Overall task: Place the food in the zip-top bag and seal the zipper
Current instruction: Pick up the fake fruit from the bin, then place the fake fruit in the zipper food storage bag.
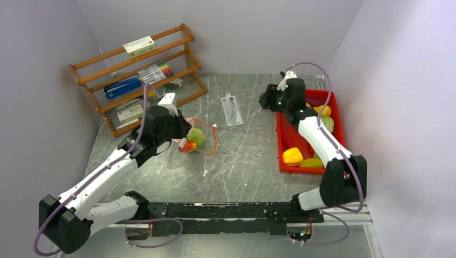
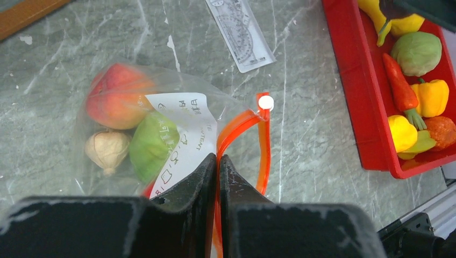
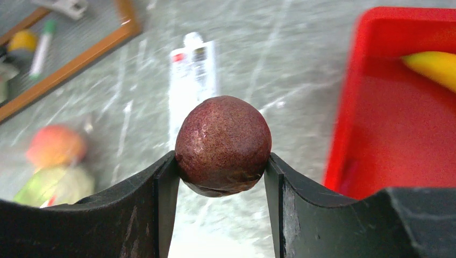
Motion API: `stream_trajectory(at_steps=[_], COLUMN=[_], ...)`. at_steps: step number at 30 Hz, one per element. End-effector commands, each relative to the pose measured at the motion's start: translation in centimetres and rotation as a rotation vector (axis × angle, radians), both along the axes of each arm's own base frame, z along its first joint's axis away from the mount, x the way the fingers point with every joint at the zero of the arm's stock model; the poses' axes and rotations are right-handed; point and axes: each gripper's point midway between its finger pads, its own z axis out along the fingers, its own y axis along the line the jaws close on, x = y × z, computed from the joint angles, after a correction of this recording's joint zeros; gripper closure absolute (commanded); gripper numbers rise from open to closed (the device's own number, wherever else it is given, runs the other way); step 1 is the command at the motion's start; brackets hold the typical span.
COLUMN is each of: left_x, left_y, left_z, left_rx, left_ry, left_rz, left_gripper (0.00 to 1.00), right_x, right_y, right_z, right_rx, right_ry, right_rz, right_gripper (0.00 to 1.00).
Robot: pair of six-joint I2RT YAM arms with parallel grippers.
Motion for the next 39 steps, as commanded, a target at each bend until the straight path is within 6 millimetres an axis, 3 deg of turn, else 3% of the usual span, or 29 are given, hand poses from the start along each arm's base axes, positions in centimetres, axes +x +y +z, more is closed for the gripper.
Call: stream_trajectory(at_steps=[1, 12, 17, 22, 30, 31, 39], left_x=[0.2, 0.5, 0.5, 0.6, 0.4, 0.3, 0.2], left_y=[-0.2, -0.2, -0.2, -0.5, -0.8, -0.8, -0.8], left_z=[1.8, 1.9, 2.1, 2.1, 2.7, 2.8, 3.1], left_rx=[-0.029, -0.016, -0.023, -0.026, -0.052, -0.058, -0.067], left_ry=[-0.019, -0.033, -0.04, -0.037, -0.048, -0.048, -0.042], left_rz=[-0.011, -0.025, -0.03, -0.037, -0.048, -0.051, -0.047], left_gripper=[0.93, 0.93, 0.93, 0.93, 0.93, 0.93, 0.93], right_x=[-3.8, -13.0, -16.3, -18.6, -18.9, -18.6, -15.0], right_y=[5.4, 15.6, 19.7, 23.3, 27.0, 27.0, 29.0], right_z=[2.1, 4.4, 3.9, 2.0, 0.1, -1.0, -2.2], right_rx=[0.038, 0.214, 0.222, 0.211, 0.133, 0.106, 0.052], right_ry=[-0.068, -0.074, -0.049, -0.025, -0.012, 0.001, -0.077], right_rz=[0.195, 0.557, 0.643, 0.695, 0.706, 0.689, 0.615], right_gripper=[0.57, 0.58, 0.58, 0.58, 0.58, 0.58, 0.56])
